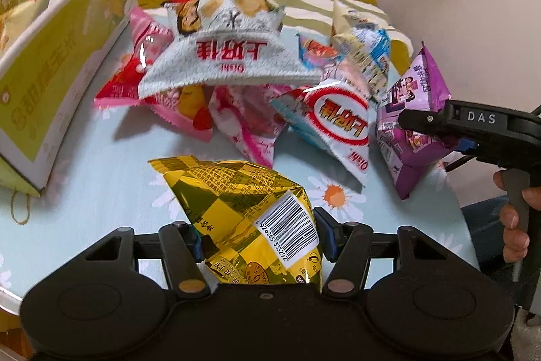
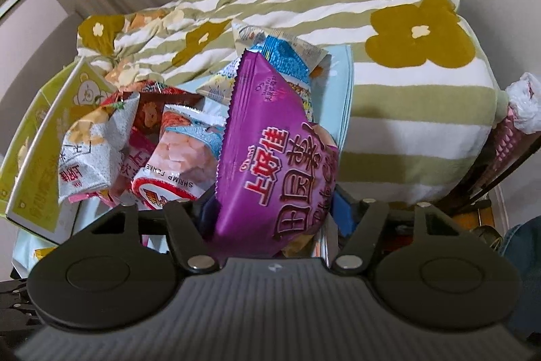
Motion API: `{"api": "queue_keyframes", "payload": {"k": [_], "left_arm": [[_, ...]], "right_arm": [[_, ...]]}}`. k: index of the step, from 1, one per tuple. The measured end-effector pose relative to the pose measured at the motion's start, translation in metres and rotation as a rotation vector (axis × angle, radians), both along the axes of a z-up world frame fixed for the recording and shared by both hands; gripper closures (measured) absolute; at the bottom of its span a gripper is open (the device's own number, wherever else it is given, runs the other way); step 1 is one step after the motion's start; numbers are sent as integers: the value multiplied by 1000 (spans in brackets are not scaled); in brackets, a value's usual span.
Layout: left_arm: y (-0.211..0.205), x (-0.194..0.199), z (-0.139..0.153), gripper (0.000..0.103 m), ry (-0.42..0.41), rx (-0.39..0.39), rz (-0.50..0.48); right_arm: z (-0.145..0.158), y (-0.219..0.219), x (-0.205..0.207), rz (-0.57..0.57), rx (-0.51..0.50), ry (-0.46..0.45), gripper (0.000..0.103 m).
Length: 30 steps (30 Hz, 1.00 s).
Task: Organize snacks
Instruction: 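Carry both bags over the cardboard box and open both tools to drop them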
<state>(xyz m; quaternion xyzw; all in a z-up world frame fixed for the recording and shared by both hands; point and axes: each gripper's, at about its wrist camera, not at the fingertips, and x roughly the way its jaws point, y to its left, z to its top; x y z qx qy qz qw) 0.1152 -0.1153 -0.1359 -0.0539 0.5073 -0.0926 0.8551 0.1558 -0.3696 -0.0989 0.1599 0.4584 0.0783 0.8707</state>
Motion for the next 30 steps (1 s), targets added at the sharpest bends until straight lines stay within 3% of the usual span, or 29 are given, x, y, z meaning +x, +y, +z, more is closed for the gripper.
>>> {"api": "queue_keyframes", "payload": {"k": [7,13,22,30], "left_arm": [[3,-5,11,39,-37,-11,-17],[7,-9,27,39,-81,-32,-24],[21,-19,82,39,-216,-28,-12],[65,-32,135,39,-319,47,89]], "right_arm": [[17,7,-10,6,-6,-51,35],[30,19,-21,25,-3,-84,35],[80,28,-37,40,17,-173,36],[129,64,-37,151,57,-265,36]]}}
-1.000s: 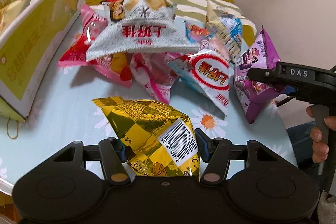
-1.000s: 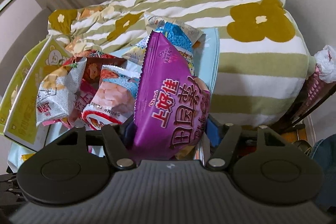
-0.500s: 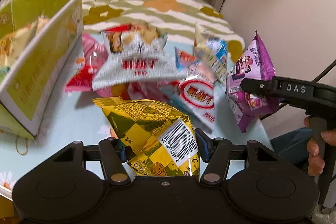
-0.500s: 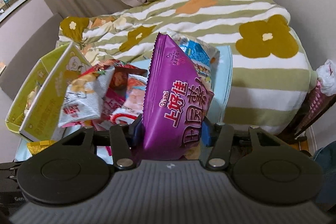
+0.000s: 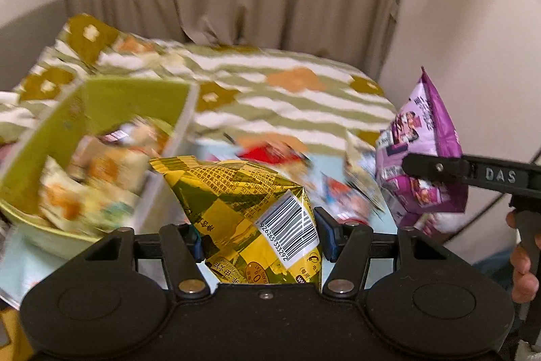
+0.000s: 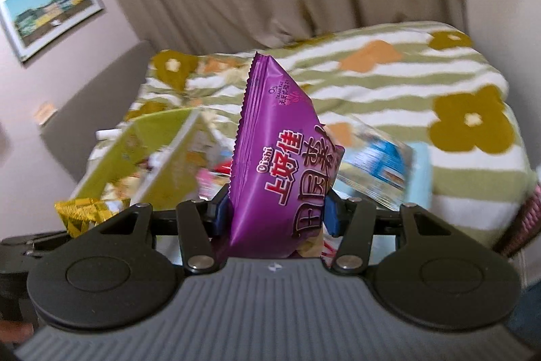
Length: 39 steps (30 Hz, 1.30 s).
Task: Organize snacks
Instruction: 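Carry both bags over the cardboard box and open both tools to drop them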
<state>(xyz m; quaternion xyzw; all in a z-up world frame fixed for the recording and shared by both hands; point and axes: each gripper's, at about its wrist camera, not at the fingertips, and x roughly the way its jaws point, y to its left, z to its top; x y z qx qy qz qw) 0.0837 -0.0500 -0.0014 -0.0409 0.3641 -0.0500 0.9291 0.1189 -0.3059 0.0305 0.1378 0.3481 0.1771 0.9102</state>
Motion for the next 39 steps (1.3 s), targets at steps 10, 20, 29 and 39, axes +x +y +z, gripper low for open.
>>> {"api": "queue_keyframes", "payload": {"k": [10,20,29,39], "left_arm": [[106,32,41,39,-82,53,84],[214,116,31,39,-20,30,12],[263,196,-14,35,92,-32,-138],[281,205,-36,5,148,-62,-165]], "right_arm": [[47,92,26,123,34,-87,36],[46,199,96,121,67,-57,35],[29,285,145,27,60,18,35],[3,309,154,-52,40,99,35]]}}
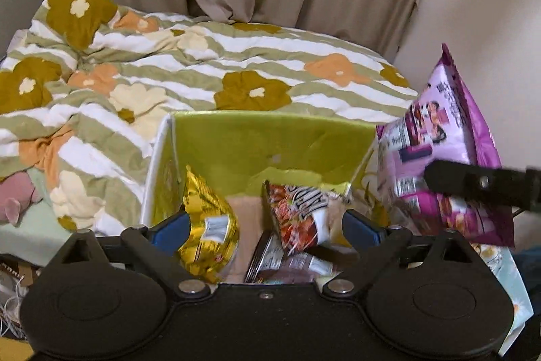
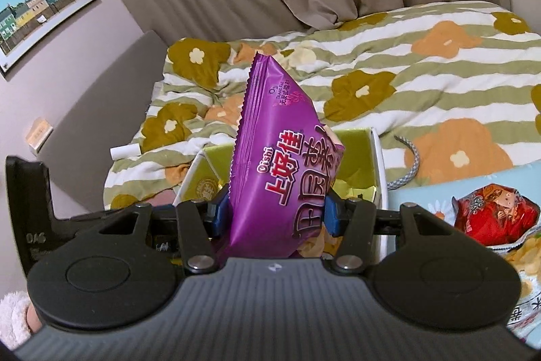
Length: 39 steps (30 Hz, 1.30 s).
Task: Organize snacks
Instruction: 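Carry both bags over the cardboard box and open both tools to drop them, then move both tools back over the snack tray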
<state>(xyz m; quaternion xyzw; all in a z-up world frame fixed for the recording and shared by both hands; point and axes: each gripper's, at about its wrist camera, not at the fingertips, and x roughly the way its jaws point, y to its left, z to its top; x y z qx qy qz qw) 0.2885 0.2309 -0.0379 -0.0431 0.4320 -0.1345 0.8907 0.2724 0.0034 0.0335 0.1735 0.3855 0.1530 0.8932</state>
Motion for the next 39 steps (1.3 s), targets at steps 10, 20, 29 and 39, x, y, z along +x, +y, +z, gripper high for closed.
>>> {"api": "queue_keyframes", "payload": {"k": [10,20,29,39], "left_arm": [[15,-24,14,5,-12,21,73],[26,-27,5,5,4,48,139],[21,-33,-2,5,12,42,137],[23,-46,17,5,-31,49,145]], "right_arm": [[1,18,13,70,58,7,35],[-7,55,45,138,30,6,0],[-18,50,39,131,43,34,0],[-1,45,19,122,7,-8,0]]}}
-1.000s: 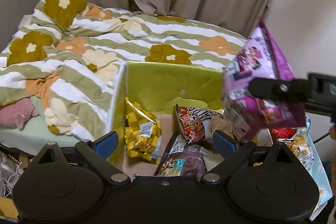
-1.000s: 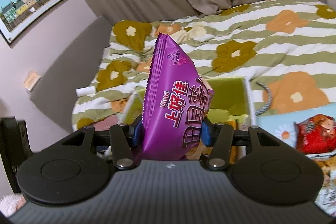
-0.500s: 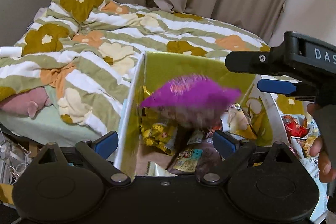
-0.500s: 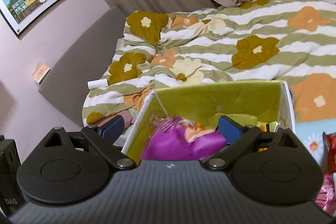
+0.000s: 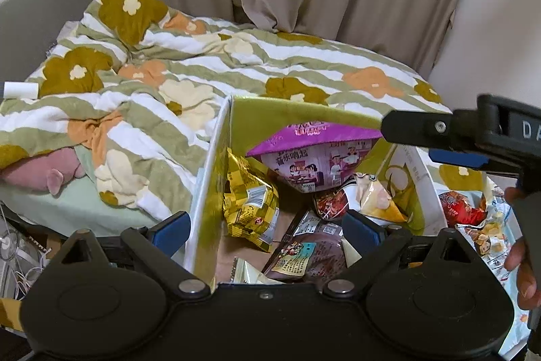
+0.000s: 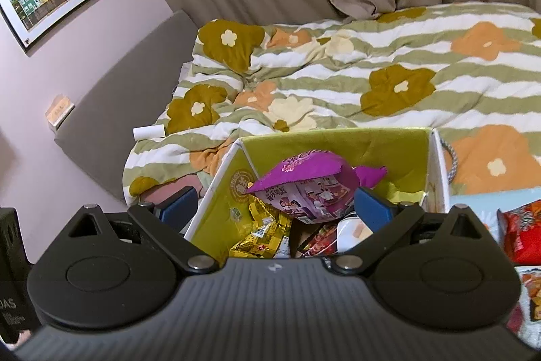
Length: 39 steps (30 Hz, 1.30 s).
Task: Organize snacks
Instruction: 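Move both tools back over the snack tray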
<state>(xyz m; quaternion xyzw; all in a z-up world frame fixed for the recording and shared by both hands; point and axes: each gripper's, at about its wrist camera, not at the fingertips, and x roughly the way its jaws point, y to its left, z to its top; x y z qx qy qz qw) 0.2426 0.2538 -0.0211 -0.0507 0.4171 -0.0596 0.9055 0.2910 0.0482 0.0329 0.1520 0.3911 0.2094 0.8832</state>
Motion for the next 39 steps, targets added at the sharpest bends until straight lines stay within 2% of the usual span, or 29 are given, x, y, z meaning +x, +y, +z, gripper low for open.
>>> {"api": "queue_keyframes", "payload": {"k": [10,17,19,23,28,34,39], "left_arm": [[-11,-28,28,5,-87,24,-43],[-44,-43,37,4,-126,19,-142],[-58,-46,38,4,-136,28,-165],[-89,-50,40,4,-139,-3,-217],[-143,-54,41,4,-158,23,-248],[-218,-51,30,4,-113,-3,-271],[-277,-43,7,4,-59,4,-278]], "right_arm": [[21,-19,-41,-69,-36,-37,0],[36,-61,-92,-212,-91,-102,0],[37,-78,-106,-258,-106,-109,0],[39,-118,-128,-344,-106,-104,0],[38,-176,-148,-426,-123,-98,0],[22,-250,-156,-471,-123,-32,0],[4,-304,-158,-483,-117,27,0]]}}
